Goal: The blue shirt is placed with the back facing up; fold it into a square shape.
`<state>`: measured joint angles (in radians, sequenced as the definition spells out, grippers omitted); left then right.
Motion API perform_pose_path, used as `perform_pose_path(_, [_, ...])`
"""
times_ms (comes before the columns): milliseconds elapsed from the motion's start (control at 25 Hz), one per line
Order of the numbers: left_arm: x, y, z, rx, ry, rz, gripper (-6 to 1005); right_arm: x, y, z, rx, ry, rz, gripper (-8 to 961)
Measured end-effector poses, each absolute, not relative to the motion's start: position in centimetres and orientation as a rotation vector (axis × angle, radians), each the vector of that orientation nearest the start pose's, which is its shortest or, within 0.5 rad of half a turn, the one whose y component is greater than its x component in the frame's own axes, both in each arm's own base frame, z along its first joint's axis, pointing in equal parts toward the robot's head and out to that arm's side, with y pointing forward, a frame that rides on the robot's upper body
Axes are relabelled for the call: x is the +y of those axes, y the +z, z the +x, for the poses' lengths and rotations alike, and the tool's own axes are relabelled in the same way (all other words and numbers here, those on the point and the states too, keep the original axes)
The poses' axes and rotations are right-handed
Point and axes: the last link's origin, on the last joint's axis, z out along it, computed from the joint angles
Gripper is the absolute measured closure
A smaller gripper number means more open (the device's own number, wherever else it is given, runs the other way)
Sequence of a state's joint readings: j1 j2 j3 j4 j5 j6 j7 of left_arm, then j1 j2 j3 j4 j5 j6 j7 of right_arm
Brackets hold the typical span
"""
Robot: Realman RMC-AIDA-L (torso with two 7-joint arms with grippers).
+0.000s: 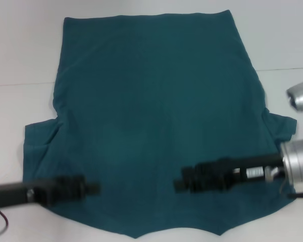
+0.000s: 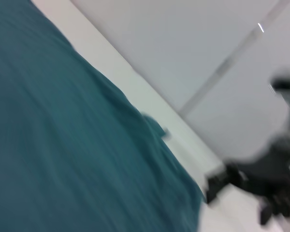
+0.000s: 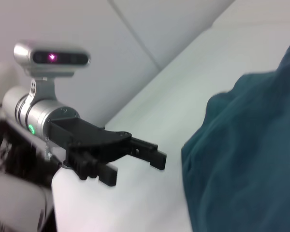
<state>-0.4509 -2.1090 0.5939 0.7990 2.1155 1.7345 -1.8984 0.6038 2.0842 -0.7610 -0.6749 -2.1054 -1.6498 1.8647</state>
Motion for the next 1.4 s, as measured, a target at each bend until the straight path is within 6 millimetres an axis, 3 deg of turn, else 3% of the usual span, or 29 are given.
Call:
perform_pose_path(280, [32.1, 5.0, -29.7, -1.743, -0.982, -2.162, 80, 37.2, 1.5, 24.6, 1.662, 0.756, -2.378, 195])
perform_pose_path(440, [32.3, 6.3, -30.8, -1.841, -1.038, -2.016, 80, 39.9, 4.8, 24.7, 1.804, 0.674, -2.266, 195])
perform_pose_path(600, [32.4, 6.6, -32.0, -1.886, -1.022, -1.922, 80, 42.4, 7.9, 23.9, 1.834, 0.583, -2.21, 195])
perform_pose_path(840, [33.5, 6.2, -33.5, -1.896, -0.97, -1.79, 80, 43.5, 9.2, 23.4, 1.802, 0.54, -2.17, 194])
perform_pose_path(1160, [35.9, 4.3, -34.8, -1.825, -0.8, -1.706, 79, 43.5, 8.9, 23.5, 1.804, 0.521, -2.166, 194])
perform_pose_path(1400, [36.7, 3.1, -35.0, -1.815, -0.723, -1.694, 79, 43.5, 8.8, 23.5, 1.805, 0.519, -2.166, 194])
